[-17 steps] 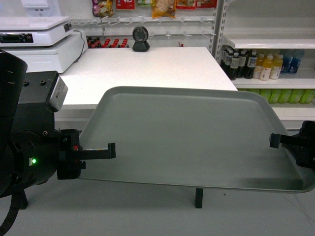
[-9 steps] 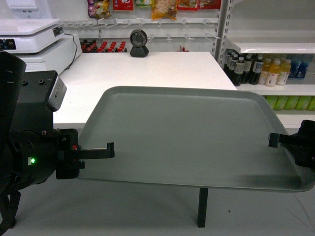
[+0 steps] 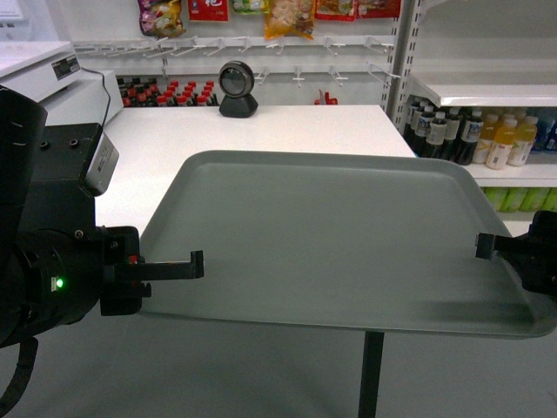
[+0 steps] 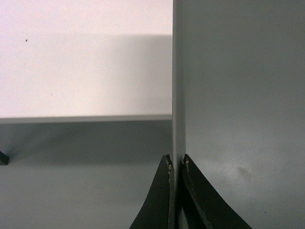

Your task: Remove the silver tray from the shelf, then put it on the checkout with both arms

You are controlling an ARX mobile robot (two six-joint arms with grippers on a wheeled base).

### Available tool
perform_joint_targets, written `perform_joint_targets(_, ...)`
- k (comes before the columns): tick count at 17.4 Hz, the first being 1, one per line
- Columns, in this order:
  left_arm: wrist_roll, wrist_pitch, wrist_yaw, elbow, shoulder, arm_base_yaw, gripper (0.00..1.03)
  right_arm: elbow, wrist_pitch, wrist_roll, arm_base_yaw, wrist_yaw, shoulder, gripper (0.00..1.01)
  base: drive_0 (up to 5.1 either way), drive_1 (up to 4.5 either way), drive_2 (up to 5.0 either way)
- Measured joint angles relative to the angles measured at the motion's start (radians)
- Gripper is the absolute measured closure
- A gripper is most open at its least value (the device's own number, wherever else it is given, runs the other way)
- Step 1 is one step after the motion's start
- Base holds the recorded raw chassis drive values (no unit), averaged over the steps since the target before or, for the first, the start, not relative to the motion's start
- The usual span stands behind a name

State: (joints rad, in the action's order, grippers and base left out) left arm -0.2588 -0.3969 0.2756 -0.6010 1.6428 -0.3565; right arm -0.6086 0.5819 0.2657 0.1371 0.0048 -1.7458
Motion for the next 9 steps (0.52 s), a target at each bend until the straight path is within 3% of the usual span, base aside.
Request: perform_joint_targets(9, 0.000, -0.001, 0.001, 0.000, 0.000, 0.000, 1.00, 0.000, 0.000, 0.000, 0.000, 0.000, 0.000, 0.99, 0.0, 4.08, -4.1)
